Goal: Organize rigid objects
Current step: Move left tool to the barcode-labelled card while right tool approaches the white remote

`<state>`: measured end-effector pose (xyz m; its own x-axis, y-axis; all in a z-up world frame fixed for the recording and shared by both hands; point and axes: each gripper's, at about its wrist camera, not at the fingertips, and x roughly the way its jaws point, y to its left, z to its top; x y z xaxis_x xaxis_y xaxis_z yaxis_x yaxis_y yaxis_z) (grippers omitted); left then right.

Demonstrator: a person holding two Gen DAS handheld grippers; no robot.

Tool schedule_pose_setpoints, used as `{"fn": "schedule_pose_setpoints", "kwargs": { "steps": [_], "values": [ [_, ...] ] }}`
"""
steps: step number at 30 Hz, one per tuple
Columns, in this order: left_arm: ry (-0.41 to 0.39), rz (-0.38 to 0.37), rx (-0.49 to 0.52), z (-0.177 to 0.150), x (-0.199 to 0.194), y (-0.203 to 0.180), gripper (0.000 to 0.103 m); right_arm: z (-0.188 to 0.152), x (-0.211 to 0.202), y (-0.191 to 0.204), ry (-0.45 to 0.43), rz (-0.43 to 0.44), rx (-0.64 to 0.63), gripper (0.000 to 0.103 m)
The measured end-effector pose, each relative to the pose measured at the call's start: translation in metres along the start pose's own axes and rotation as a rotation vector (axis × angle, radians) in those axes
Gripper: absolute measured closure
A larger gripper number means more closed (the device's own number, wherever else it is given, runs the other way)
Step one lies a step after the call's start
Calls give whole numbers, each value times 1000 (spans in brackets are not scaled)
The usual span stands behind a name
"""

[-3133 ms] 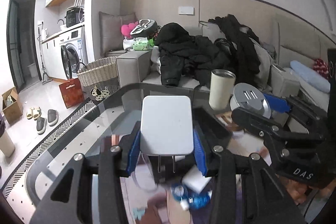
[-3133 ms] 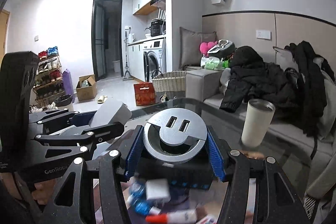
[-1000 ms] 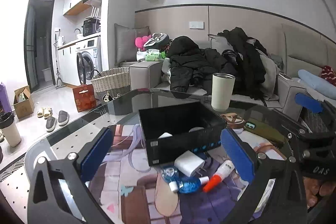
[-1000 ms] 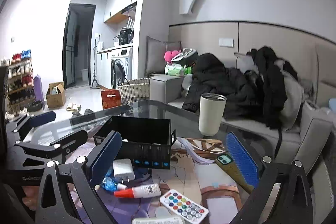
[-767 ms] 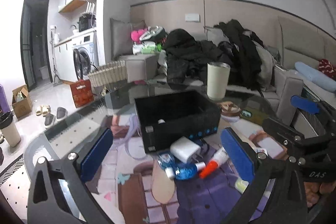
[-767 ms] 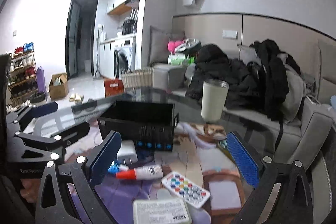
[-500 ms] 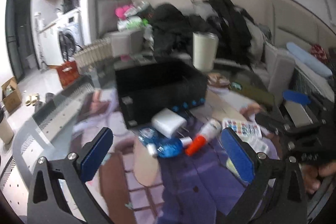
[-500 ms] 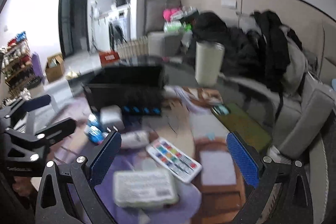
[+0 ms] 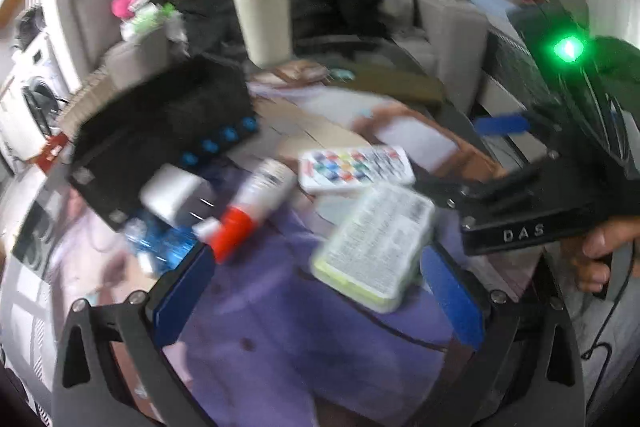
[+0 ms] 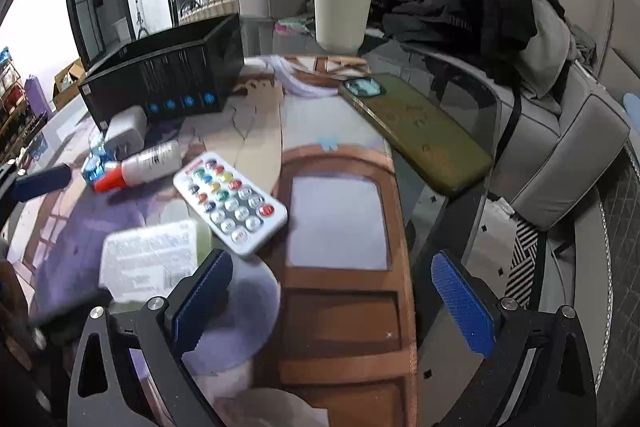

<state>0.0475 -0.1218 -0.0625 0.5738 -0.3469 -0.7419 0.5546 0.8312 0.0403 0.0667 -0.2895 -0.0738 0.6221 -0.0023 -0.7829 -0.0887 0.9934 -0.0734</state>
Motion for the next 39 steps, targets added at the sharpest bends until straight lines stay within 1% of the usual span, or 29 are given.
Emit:
{"fn": "schedule_pose_setpoints", "kwargs": {
  "steps": [2,5,7,10,12,17,20,24,25,27,29,32,33,34,36,37,38,39],
  "values": [
    [2,8,-5,-2,1,1,0,-2,2,1,12,23,1,1],
    [-18,31,-11,-4,-4,7,1,-1,2,15,26,79,-41,1],
    [-1,55,-24,-6,-3,13,1,0,4,27,40,105,-68,2],
    [8,45,-58,-13,-6,27,1,4,7,40,53,135,-84,2],
    [12,45,-58,-18,-8,32,0,6,6,50,59,151,-99,3],
    [17,83,-79,-30,-20,50,1,10,6,79,68,176,-130,4],
    [36,80,-86,-39,-22,57,1,12,6,93,71,188,-156,4],
    [11,88,-84,-44,-35,68,0,18,4,106,83,223,-170,4],
    [14,81,-71,-42,-36,70,0,22,1,107,72,224,-174,4],
    [13,63,-12,-37,-37,68,0,32,-1,100,48,217,-171,4],
    [-12,83,44,-30,-39,66,0,44,0,87,31,196,-152,4],
    [12,117,155,-26,-27,56,0,58,16,65,52,166,-127,4],
    [0,117,167,-24,-27,54,0,61,20,61,58,161,-127,4],
    [3,126,161,-23,-26,55,0,64,24,57,61,146,-129,5],
    [6,115,145,-21,-24,57,0,66,33,55,68,136,-150,6],
    [6,104,140,-21,-24,57,0,66,36,56,78,135,-165,11],
    [9,96,134,-20,-23,57,0,65,39,58,90,139,-174,18],
    [14,83,135,-20,-22,57,0,64,44,60,112,152,-177,22]
  ]
}}
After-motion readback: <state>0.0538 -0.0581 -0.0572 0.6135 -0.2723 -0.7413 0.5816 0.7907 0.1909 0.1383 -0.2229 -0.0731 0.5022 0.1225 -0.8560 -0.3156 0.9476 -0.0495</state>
